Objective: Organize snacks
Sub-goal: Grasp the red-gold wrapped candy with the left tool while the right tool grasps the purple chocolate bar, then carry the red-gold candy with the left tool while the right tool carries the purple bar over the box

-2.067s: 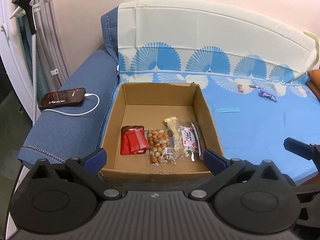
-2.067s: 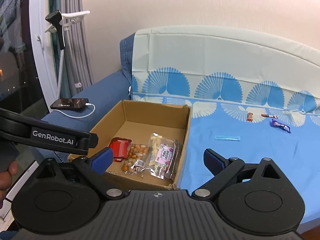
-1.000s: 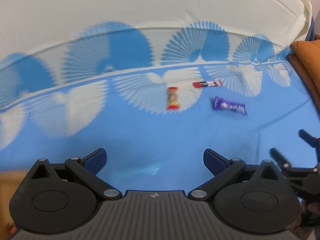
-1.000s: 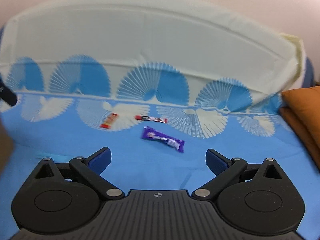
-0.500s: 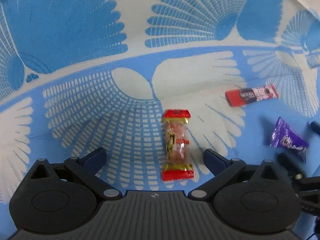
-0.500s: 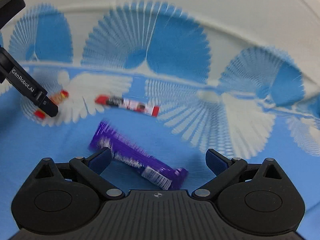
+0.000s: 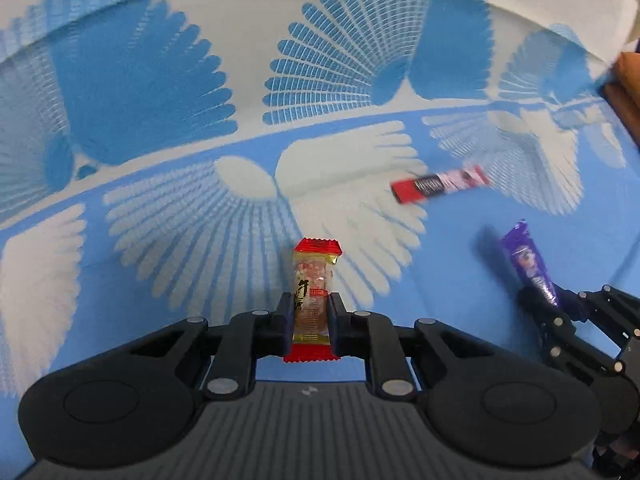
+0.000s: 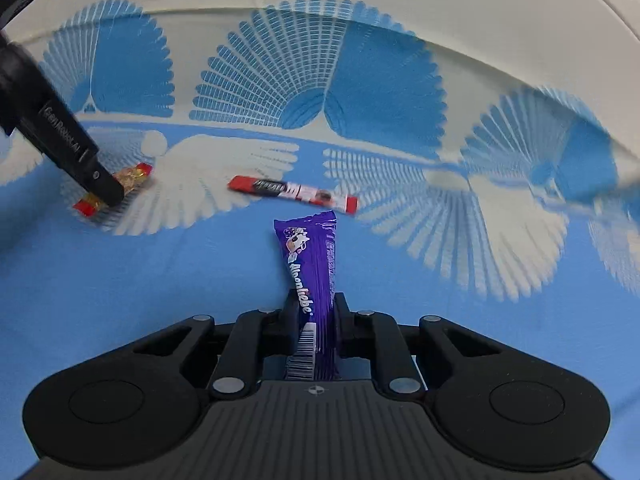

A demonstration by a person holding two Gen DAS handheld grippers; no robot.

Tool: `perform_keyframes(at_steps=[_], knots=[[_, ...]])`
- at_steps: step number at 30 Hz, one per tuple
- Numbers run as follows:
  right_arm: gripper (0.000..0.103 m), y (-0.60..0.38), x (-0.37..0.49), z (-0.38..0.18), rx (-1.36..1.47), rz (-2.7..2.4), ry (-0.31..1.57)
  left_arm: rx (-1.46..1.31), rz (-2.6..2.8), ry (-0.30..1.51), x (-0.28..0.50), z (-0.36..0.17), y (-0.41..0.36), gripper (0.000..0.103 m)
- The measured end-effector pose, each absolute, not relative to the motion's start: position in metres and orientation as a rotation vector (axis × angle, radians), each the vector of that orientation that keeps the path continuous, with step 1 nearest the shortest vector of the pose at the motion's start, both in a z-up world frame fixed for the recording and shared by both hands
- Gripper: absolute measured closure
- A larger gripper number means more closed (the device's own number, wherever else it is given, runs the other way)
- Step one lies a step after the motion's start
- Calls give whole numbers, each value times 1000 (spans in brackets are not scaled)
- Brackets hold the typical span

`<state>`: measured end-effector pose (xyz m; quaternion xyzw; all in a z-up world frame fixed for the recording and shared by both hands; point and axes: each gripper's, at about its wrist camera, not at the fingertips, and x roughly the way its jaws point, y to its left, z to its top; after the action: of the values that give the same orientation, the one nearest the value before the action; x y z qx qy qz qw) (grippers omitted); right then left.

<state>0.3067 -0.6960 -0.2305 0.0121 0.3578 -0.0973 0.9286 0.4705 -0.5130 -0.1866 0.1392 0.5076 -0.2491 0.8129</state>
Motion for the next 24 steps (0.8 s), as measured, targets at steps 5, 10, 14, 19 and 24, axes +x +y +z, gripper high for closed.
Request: perform_keyframes(at_steps=[5, 10, 14, 19, 24], knots=[[86, -684, 226, -199, 258, -307, 679, 276, -568, 1054, 410, -140, -462, 85], [86, -632, 130, -152, 365, -351, 610, 260, -597, 1003, 327, -81, -401, 85], [86, -574, 67, -115, 425, -341, 571, 234, -585, 988, 258, -44, -348, 85], [86, -504, 19, -77, 473, -254, 565, 220, -553, 959, 175, -10, -280, 85], [86, -428, -16, -42, 456, -93, 569, 222, -505, 932, 104, 8, -215, 85]])
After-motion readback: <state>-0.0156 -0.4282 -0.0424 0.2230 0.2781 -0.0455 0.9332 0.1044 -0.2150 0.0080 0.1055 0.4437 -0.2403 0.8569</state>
